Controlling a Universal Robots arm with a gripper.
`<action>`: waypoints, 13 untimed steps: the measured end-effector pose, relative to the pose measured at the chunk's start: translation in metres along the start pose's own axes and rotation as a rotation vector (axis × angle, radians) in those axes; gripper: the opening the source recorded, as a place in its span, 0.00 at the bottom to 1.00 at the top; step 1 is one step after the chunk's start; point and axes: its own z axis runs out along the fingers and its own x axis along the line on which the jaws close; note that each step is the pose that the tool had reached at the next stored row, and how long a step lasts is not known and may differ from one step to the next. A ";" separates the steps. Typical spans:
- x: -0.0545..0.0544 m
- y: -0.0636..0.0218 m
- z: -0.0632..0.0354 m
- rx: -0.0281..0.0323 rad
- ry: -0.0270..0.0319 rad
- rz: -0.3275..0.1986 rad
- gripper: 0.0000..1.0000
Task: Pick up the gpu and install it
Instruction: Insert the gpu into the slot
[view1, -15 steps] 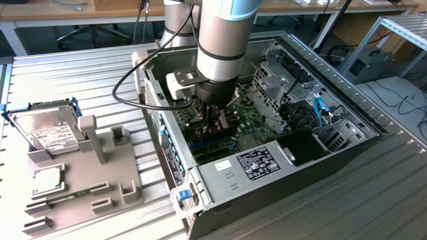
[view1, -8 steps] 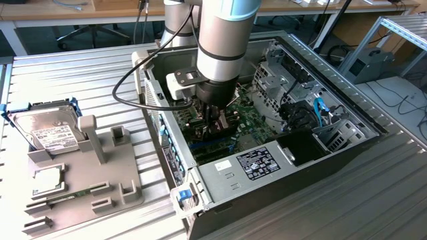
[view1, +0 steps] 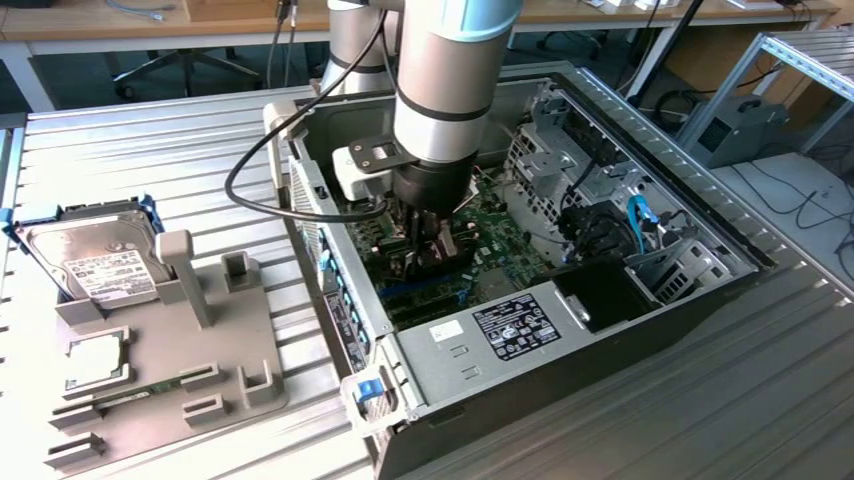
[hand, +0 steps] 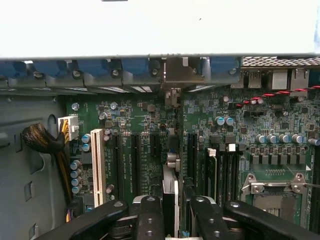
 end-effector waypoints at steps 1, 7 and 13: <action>0.000 0.0000 0.0000 0.0000 0.0000 0.000 0.26; 0.000 -0.0003 -0.0002 -0.0001 -0.0002 -0.025 0.26; 0.000 -0.0004 0.0017 -0.0001 -0.0002 -0.026 0.26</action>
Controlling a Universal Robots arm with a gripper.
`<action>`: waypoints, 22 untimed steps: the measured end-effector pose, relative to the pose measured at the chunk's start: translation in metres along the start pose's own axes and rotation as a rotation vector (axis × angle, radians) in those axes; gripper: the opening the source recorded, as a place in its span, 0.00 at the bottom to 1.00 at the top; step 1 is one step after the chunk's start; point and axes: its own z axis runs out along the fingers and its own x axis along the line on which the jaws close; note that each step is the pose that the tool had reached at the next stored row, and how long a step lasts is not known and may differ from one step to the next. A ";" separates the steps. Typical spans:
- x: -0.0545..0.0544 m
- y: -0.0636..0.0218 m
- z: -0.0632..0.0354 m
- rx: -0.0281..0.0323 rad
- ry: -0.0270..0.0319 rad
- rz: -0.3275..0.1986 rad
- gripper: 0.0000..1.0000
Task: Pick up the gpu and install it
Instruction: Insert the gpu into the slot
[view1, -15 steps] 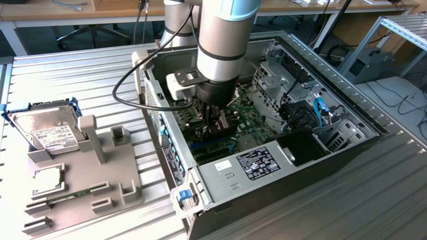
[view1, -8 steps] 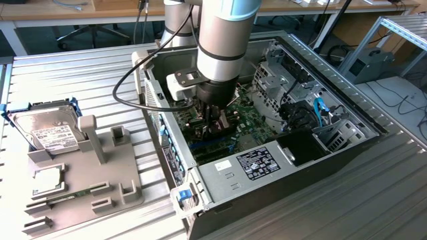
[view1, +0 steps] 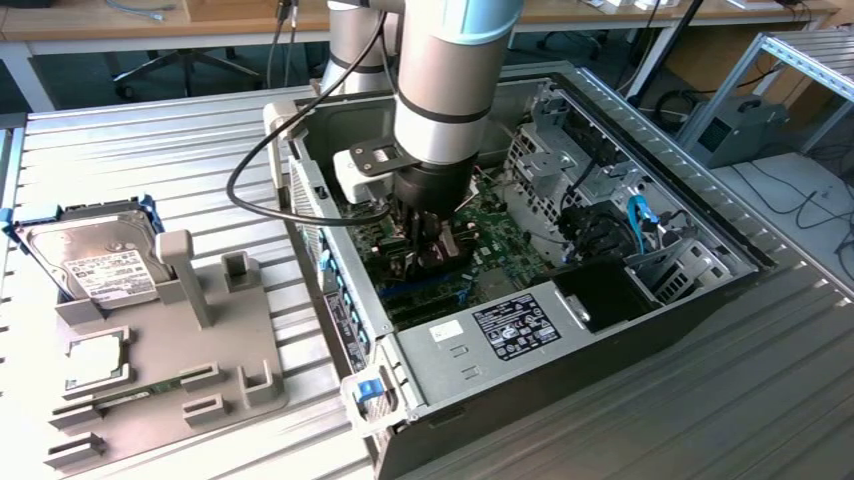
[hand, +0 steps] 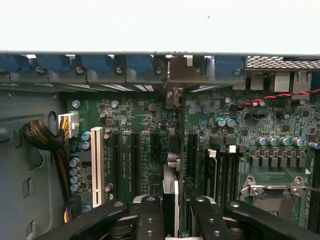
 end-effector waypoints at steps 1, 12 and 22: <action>0.000 0.0000 0.0004 -0.0001 0.0002 0.000 0.26; 0.000 0.0000 0.0017 0.0000 0.0001 0.001 0.26; 0.000 0.0001 0.0033 0.0002 -0.0002 0.001 0.27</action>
